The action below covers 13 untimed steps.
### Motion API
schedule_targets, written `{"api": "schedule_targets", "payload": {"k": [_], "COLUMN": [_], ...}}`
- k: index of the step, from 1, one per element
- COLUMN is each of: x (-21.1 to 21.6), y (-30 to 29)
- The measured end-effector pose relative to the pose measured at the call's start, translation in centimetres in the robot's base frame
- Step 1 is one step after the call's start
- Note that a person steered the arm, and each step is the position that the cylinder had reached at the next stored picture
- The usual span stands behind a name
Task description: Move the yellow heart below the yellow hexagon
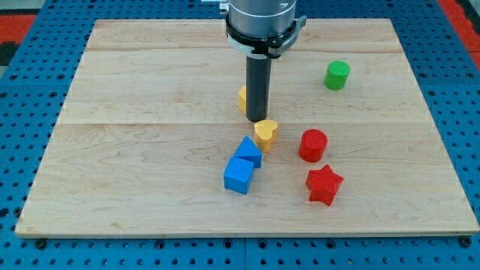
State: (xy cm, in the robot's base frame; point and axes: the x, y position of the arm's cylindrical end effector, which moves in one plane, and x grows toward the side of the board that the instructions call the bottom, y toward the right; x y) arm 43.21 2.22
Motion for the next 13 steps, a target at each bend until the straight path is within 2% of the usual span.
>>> {"api": "schedule_targets", "payload": {"k": [1, 2, 3, 6, 7, 8, 9, 10, 12, 13], "x": [-0.8, 1.5, 1.8, 3.2, 6.1, 7.2, 5.1, 5.1, 1.6, 0.4], "y": [3.3, 4.1, 5.3, 3.0, 2.9, -0.4, -2.9, -1.3, 2.0, 1.5]}}
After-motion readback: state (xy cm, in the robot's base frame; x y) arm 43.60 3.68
